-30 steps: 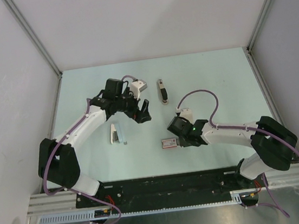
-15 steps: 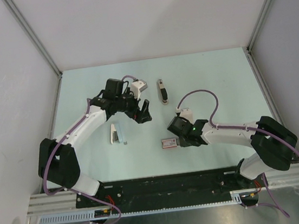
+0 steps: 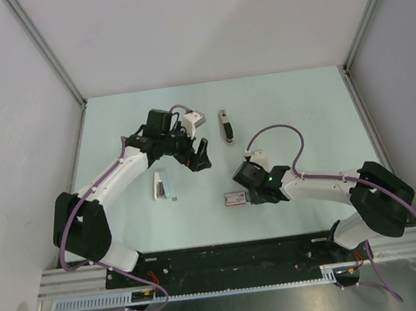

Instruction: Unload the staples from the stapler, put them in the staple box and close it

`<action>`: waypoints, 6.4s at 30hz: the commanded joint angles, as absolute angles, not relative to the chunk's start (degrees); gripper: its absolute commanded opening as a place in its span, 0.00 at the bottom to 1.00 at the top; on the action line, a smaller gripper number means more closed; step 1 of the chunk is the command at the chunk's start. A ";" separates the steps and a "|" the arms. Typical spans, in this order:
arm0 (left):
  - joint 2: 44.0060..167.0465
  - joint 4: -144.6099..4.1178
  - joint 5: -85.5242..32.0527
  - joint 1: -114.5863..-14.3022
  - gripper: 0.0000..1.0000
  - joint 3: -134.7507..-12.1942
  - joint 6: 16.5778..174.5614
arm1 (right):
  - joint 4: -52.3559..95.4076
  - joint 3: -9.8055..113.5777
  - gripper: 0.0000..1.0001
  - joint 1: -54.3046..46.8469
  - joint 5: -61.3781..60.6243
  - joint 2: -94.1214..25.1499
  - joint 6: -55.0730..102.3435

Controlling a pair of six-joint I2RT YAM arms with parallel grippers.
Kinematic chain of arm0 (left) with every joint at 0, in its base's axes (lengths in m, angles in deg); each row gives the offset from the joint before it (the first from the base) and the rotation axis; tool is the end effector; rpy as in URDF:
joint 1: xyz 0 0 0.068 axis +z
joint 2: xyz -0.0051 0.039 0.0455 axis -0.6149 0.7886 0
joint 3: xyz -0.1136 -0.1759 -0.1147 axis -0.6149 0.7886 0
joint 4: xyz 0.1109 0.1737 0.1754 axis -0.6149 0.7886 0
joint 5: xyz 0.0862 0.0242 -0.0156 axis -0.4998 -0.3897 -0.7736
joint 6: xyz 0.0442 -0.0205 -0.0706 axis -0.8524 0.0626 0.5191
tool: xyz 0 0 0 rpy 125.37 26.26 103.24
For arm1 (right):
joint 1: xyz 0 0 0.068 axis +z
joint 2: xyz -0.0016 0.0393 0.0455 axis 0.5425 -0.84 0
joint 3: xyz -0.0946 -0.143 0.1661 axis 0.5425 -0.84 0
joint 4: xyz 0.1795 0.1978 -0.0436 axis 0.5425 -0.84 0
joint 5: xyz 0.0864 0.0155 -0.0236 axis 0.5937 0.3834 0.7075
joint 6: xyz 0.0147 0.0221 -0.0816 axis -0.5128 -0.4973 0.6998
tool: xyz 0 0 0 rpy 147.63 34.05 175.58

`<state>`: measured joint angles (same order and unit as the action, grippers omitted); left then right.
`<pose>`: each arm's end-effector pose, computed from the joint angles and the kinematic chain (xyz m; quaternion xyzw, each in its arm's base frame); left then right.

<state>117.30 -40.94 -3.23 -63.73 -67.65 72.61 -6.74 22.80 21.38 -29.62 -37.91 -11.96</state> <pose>0.3073 -0.1928 0.2045 0.3791 0.8200 -0.2967 0.3097 0.1937 0.2213 0.0990 -0.0617 0.9610 0.0254 0.2683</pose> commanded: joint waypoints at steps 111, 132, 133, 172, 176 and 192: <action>117.60 -41.26 0.36 -66.39 0.99 -67.87 65.42 | -14.76 25.04 0.00 15.94 -6.49 -33.38 -5.80; 116.90 -40.60 0.11 -66.37 0.99 -67.43 64.23 | -10.40 24.84 0.00 12.41 -7.73 -39.56 -2.09; 116.89 -40.57 0.14 -66.44 0.99 -67.46 64.18 | -10.27 24.85 0.00 12.19 -7.87 -39.68 -1.95; 123.31 -38.20 -2.07 -70.09 0.99 -61.82 50.87 | -9.71 25.14 0.00 1.11 -4.82 -30.92 -1.65; 126.24 -38.33 -4.19 -71.27 0.99 -62.51 49.13 | -5.49 19.74 0.11 -3.74 3.68 -29.98 -4.21; 134.34 -41.83 -14.31 -78.55 0.77 -64.78 46.15 | 9.87 8.29 0.14 -13.21 18.75 -30.18 -12.53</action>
